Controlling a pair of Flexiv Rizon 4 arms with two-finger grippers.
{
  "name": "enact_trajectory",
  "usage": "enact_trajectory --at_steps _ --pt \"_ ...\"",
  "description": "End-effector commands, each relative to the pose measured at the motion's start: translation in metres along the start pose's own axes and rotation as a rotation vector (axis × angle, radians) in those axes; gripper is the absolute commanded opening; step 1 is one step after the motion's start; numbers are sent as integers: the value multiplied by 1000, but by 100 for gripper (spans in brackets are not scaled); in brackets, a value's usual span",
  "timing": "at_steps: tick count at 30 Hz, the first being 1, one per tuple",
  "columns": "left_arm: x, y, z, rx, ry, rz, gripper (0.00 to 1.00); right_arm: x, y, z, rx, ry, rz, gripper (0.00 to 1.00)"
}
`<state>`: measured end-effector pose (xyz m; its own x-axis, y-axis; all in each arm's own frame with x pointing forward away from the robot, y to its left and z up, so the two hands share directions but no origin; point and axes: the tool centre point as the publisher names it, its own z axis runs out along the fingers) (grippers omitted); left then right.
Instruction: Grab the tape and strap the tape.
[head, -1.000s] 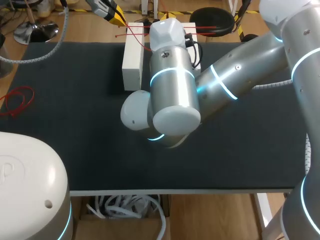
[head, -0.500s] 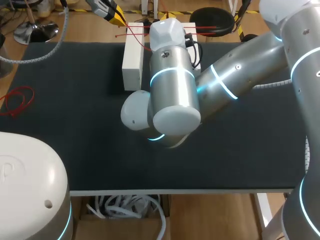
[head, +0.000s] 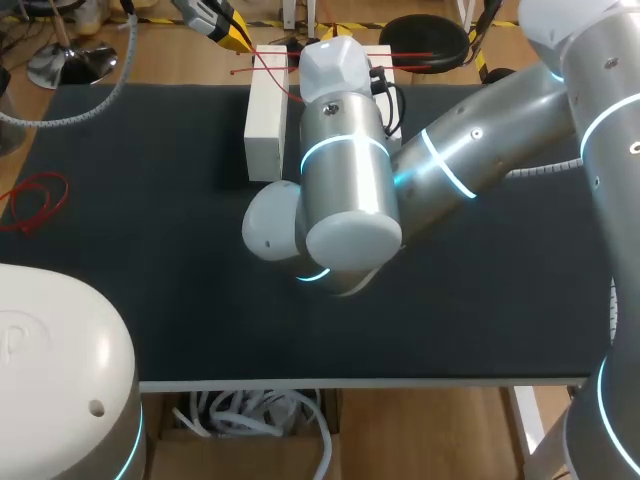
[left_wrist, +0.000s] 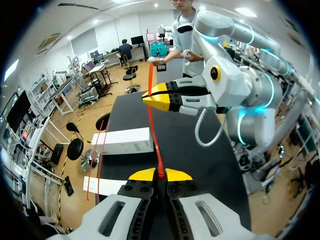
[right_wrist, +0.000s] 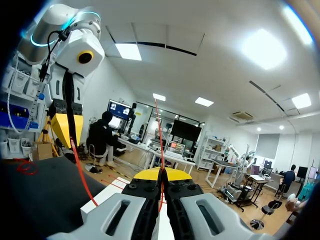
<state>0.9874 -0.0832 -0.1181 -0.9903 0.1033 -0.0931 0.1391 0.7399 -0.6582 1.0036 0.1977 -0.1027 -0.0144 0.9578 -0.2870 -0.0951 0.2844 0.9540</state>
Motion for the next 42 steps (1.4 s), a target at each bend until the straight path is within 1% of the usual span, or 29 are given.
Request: enact_trajectory --at_steps 1,8,13,18,25,31,32,33,42 --pt "-1 -1 -1 -4 4 -1 0 -4 4 0 7 -4 -11 0" --pt "-1 -1 -1 -4 4 -1 0 -13 7 -1 51 -68 -146 0" --pt "-1 -1 -1 -4 4 -1 0 -16 7 -4 82 -93 -237 0" --pt "-1 -1 -1 -4 4 -1 0 -12 10 -5 82 -86 -348 0" --pt "-1 -1 -1 -4 4 -1 0 -8 15 -2 58 -81 -504 0" --pt "-1 -1 -1 -4 4 -1 0 -6 20 0 48 -107 -639 0" --pt "-1 -1 -1 -4 4 -1 0 -5 21 0 40 -106 -678 0" --pt "-1 -1 -1 -4 4 -1 0 -4 22 -1 38 -119 -692 0" --pt "-1 -1 -1 -4 4 -1 0 3 33 -2 22 -152 -864 0"
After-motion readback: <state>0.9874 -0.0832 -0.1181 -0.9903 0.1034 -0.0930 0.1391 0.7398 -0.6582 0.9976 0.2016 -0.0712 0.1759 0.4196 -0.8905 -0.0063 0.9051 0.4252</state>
